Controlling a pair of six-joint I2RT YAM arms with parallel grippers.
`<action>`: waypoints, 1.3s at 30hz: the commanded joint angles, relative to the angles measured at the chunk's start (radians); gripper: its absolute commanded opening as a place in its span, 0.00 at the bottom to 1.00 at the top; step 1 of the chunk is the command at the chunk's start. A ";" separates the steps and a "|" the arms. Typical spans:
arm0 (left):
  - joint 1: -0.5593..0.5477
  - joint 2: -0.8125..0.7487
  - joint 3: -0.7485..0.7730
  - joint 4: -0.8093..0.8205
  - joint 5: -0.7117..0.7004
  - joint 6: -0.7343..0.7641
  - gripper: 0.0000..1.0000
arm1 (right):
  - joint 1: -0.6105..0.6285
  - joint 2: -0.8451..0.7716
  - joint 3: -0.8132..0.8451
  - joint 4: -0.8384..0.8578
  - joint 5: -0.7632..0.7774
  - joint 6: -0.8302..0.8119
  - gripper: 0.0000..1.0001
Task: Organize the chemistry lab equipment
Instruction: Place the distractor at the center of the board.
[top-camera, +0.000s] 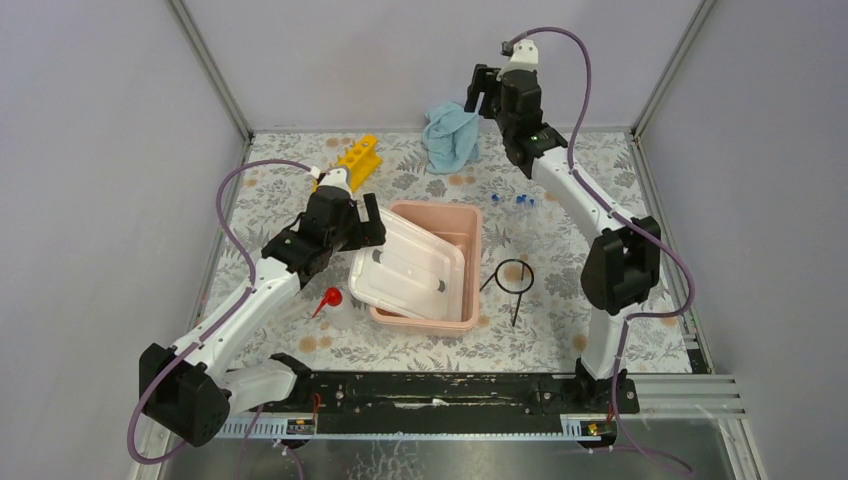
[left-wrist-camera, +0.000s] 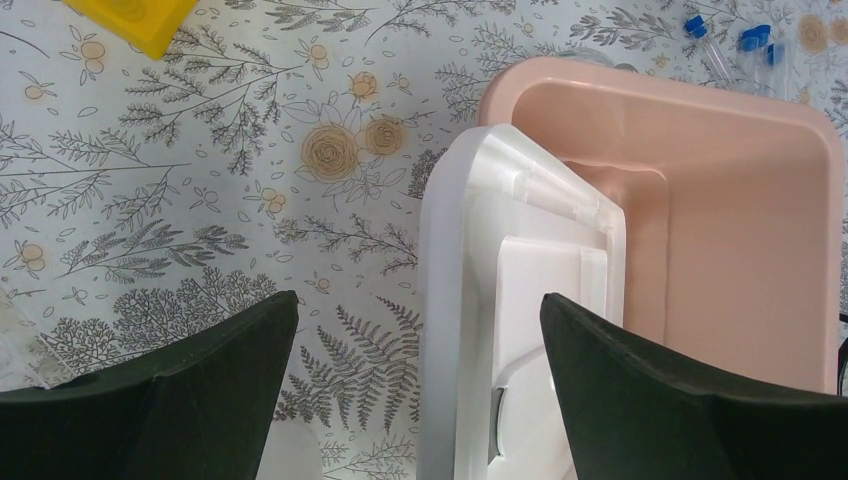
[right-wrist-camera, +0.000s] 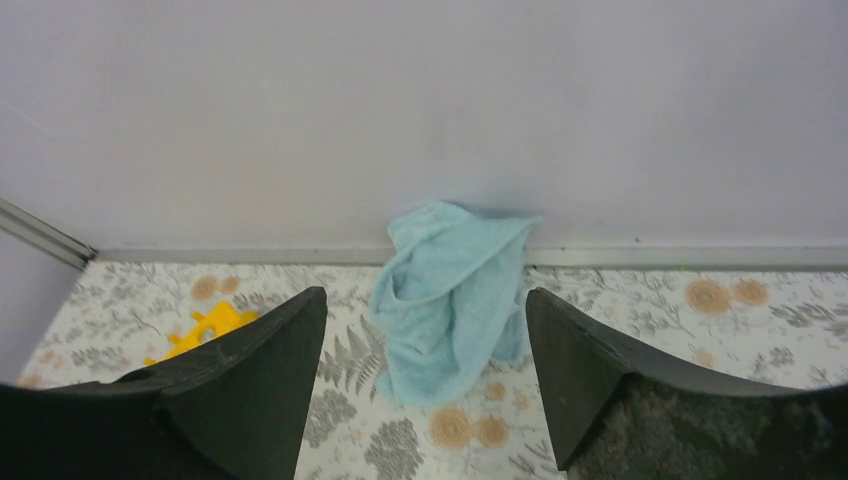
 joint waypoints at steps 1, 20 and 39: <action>-0.005 -0.012 0.000 0.051 0.031 0.038 0.99 | 0.007 -0.082 -0.120 0.000 0.013 -0.088 0.78; -0.005 0.030 0.020 0.034 0.095 0.070 0.99 | 0.001 -0.302 -0.428 0.025 -0.136 -0.045 0.73; -0.004 0.021 0.036 0.016 0.136 0.081 0.69 | 0.002 -0.340 -0.459 -0.061 -0.128 -0.039 0.73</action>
